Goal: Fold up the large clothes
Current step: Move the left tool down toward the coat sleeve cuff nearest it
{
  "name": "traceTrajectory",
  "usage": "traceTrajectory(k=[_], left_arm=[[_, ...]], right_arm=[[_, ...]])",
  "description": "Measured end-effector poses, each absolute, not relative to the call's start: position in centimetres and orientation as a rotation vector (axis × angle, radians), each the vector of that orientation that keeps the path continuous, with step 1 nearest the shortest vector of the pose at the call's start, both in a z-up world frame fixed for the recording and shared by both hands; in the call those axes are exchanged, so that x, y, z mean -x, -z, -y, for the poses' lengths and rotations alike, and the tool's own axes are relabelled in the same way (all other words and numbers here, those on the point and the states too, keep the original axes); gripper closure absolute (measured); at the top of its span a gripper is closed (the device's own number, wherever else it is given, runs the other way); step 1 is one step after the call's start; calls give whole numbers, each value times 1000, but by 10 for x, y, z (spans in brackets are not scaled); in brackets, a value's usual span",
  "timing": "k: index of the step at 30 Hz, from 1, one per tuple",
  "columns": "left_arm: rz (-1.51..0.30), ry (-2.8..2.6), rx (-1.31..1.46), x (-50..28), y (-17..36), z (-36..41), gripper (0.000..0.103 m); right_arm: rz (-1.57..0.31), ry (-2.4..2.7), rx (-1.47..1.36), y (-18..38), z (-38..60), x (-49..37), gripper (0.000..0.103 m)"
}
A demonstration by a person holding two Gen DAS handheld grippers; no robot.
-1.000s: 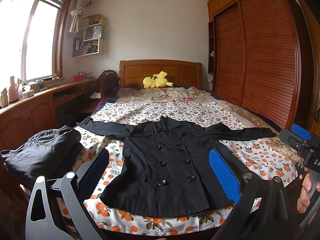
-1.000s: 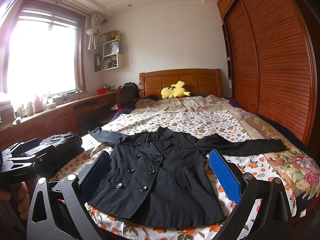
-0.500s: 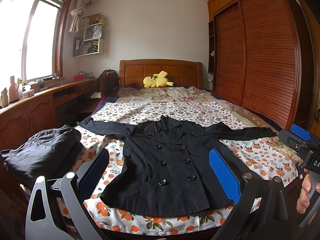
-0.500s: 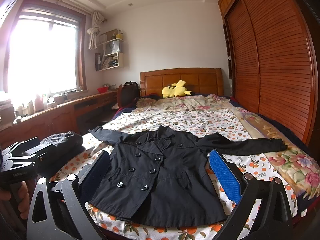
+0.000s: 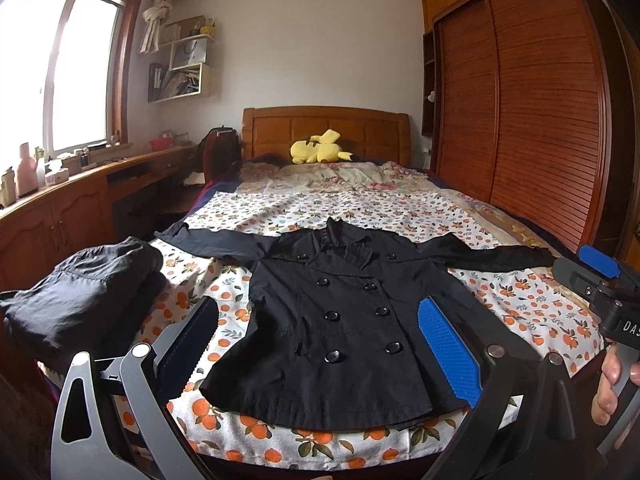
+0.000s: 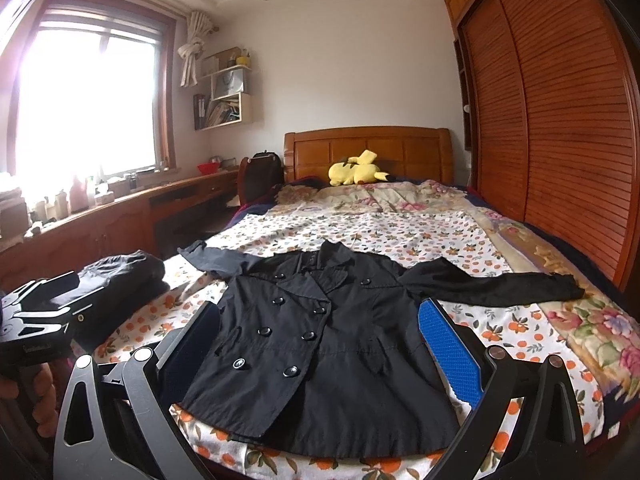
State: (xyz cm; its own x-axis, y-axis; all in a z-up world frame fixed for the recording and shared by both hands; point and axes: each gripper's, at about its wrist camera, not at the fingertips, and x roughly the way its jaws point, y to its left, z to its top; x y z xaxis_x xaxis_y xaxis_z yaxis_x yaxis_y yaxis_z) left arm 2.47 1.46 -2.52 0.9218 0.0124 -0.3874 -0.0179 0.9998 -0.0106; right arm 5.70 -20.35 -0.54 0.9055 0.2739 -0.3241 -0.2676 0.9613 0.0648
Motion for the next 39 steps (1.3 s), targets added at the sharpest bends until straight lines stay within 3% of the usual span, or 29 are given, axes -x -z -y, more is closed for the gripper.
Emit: traceTrajectory(k=[20,39], left_arm=[[-491,-78,14,-78,65,-50,2],[-605,-204,-22,-176,117,-118,2]], right_arm=[[-393,-366,13,45,167,-122,7],[-482,-442,55,102,123,-221,7]])
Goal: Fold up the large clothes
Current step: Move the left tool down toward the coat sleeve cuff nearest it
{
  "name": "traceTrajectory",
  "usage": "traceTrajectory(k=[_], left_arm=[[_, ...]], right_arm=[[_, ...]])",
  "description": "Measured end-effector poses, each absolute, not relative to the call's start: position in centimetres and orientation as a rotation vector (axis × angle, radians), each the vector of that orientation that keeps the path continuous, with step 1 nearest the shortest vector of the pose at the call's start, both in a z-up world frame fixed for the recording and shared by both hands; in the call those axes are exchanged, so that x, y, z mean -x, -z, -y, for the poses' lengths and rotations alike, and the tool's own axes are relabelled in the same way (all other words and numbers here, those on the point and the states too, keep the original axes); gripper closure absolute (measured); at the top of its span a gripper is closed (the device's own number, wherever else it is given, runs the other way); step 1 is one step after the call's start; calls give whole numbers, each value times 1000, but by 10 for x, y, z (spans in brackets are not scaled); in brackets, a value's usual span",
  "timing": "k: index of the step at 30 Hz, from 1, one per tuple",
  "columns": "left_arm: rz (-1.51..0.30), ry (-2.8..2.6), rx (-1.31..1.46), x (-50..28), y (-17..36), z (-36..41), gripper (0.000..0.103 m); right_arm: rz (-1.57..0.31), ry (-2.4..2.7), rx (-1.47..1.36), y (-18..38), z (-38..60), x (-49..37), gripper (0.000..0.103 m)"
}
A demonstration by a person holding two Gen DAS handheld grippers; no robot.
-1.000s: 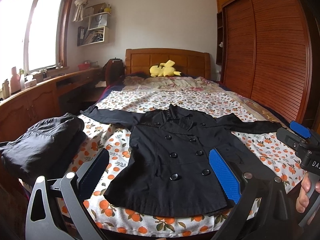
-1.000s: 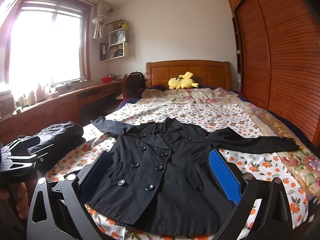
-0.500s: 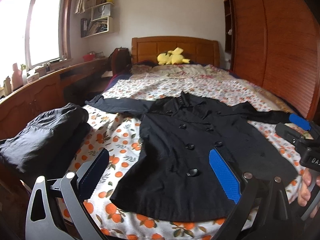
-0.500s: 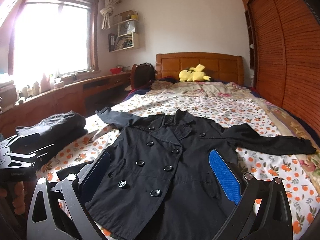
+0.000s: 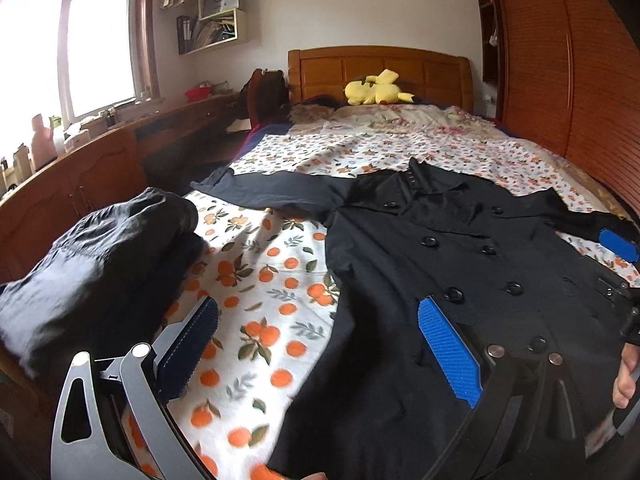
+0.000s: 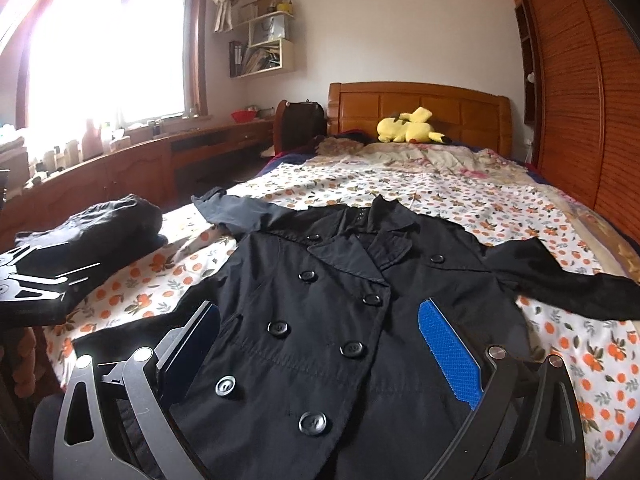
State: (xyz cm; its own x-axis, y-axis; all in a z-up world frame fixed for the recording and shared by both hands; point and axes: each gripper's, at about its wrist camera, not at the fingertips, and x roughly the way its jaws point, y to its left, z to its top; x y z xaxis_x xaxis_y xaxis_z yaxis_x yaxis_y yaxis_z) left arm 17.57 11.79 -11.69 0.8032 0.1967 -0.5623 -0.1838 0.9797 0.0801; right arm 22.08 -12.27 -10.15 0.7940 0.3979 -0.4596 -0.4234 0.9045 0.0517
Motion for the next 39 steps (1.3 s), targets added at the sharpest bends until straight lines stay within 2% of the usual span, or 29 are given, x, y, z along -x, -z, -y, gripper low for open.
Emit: traceTrajectory(k=[10,19,24,32,39], left_arm=[[-637,-201,-25,-245,128,-147,2],[-730,-114,49,-313,152,-179,2],[-786,-47,145,-358,158,-204,2],[-791,-54,104,-396,147,-219,2],[-809,-72,163,-444,161,-244,2]], right_arm=[[-499,-447,63,107,100,-280,7],[-551,-444,130,152,94,-314,7],[-571,-455,118,159,94,-314,7],[-571,-465,106,159,96,-314,7],[-571,-466,103,159,96,-314,7]])
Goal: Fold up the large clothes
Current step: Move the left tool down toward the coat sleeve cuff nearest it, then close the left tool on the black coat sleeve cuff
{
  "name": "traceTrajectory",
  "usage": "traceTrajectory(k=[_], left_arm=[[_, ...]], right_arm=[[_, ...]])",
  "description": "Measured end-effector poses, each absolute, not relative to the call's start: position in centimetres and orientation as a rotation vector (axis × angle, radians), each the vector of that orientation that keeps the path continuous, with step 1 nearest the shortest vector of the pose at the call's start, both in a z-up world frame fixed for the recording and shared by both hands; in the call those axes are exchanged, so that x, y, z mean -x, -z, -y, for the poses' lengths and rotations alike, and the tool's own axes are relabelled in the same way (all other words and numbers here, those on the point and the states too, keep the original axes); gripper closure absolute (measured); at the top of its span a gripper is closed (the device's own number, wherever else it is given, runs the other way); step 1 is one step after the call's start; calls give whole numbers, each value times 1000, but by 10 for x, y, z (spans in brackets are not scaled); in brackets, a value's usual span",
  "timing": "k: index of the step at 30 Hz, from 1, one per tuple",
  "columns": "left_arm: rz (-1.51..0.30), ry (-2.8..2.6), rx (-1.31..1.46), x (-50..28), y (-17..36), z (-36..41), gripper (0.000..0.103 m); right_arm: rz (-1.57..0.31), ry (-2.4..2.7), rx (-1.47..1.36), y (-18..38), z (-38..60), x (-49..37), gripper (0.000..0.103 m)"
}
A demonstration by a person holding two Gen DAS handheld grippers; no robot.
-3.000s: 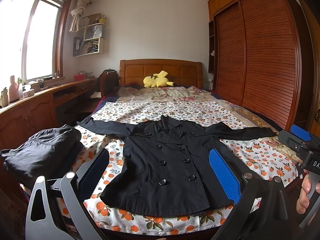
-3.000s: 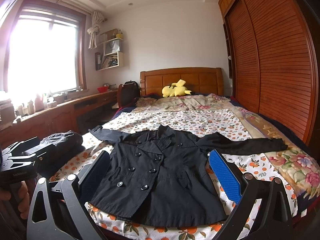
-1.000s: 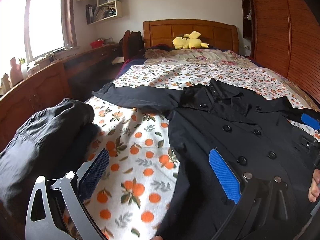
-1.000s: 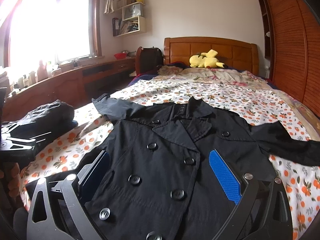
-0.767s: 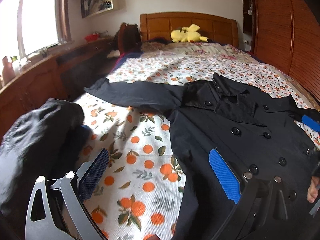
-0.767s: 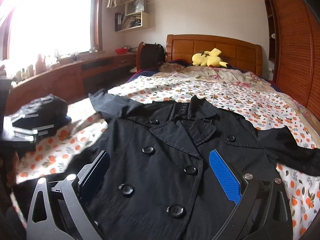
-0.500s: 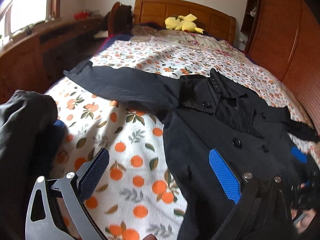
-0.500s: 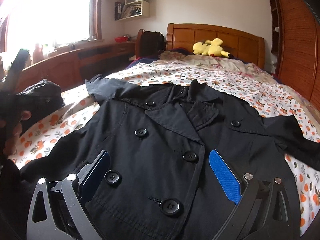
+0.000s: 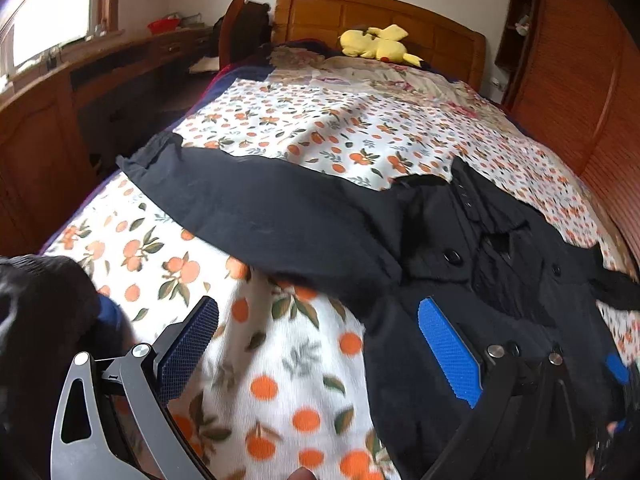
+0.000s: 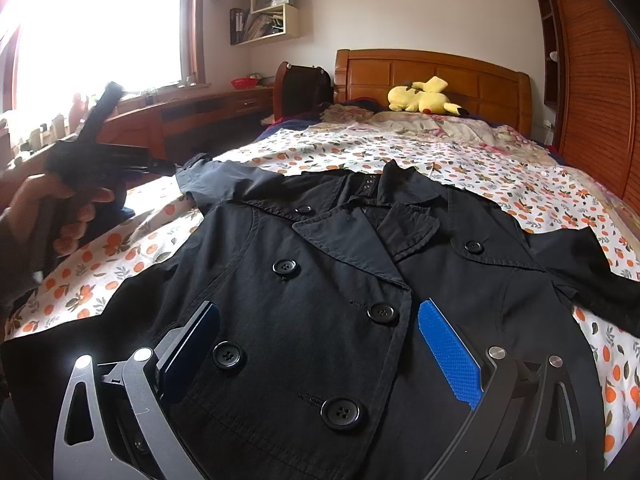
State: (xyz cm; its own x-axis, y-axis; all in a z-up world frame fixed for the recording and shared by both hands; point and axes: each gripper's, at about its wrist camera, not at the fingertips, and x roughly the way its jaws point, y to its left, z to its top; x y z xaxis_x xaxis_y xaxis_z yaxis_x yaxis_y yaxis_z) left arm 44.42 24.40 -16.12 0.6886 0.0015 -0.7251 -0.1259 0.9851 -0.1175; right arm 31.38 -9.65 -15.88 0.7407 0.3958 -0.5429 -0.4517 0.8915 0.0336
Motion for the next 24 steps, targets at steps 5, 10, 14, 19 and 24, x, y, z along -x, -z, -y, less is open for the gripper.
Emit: traceTrajectory(k=[5,10,14,19,24], left_arm=[[-832,-127,200,-484,181,-270,2],[-876,-197,280,-514,202,-301,17],[-910,-229,375,-529,217,-321,27],[-916,-227,476,-536,223,-329,51],[-896,-238,388,-538,201,-309,100]], right_arm=[[-575,-468,94,158,97,-314,7],[-576,-472,89,158,99,-315,7],[-578,-475,83,158,100,-316,7],[-590,-487,63,158,103,-317,7],[-606,-493,24,156,110,-319,7]])
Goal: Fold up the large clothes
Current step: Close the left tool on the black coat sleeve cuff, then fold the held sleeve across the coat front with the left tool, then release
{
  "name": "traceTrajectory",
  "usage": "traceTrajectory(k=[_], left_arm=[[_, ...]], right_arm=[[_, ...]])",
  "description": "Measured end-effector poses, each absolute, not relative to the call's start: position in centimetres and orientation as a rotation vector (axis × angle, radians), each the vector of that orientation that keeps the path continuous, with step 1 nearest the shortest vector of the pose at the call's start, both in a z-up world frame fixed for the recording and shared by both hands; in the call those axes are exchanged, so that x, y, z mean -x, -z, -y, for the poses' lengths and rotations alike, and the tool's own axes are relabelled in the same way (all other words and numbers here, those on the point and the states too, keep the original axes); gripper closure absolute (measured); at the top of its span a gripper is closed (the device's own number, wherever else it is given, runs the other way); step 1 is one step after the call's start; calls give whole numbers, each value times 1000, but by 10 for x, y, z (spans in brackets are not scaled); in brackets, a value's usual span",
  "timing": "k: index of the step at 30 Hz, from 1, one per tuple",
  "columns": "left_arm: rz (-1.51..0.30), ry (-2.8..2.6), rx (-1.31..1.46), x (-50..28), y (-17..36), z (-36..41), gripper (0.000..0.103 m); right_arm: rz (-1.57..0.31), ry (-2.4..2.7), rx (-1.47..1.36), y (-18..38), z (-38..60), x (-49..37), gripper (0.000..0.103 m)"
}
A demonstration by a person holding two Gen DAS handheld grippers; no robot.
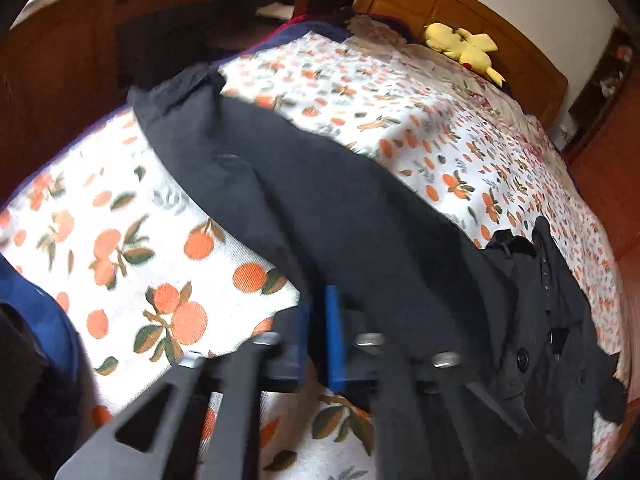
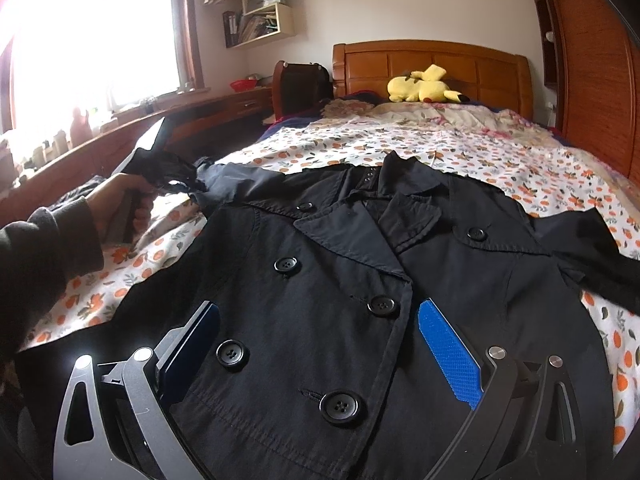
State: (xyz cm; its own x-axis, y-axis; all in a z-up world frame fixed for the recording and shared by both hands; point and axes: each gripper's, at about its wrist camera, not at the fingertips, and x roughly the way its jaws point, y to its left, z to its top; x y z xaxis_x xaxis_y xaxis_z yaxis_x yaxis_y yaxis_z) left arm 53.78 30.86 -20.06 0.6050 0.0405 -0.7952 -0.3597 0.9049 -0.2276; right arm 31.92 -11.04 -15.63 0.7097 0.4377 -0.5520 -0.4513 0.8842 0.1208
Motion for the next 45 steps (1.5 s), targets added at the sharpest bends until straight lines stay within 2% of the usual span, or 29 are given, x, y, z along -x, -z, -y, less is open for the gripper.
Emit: traceTrajectory(k=[10,13,17,20,23,24,25,27,29,31,33,45], left_arm=[[-761,-60,122,-488,110,-190,101],[-759,2,74,-464,106,-154,101],[-797,40,16,-432,127,-120,99],[-805,23,-34,-415,139,-110,94],[-795,19,-41,-400,144,-111,87],[-794,22,-33,-395,146,-115,80],[-791,23,-25,-391,146,-119,68],[-769,11,-8,-380,146,-126,56],[-766,3,-8,-376,147,-132,53],[-777,-24,-17,-381,151,-144,45],[-786,-45,4,-388,155,-157,42],[-891,-189,216,-460,197,-260,42]], right_arm=[[-565,-450,17,135,132,-314,7],[-554,-439,9,128,143,-314,7],[-549,-424,-1,124,154,-314,7],[-546,-417,2,124,158,-313,7],[-549,-416,2,125,159,-315,7],[-550,-415,5,126,159,-315,7],[-551,-412,10,127,159,-316,7],[-557,-410,16,129,158,-317,7],[-564,-410,19,131,157,-318,7],[-567,-408,24,133,156,-318,7],[-569,-408,26,134,156,-318,7],[-582,-407,45,140,152,-319,7]])
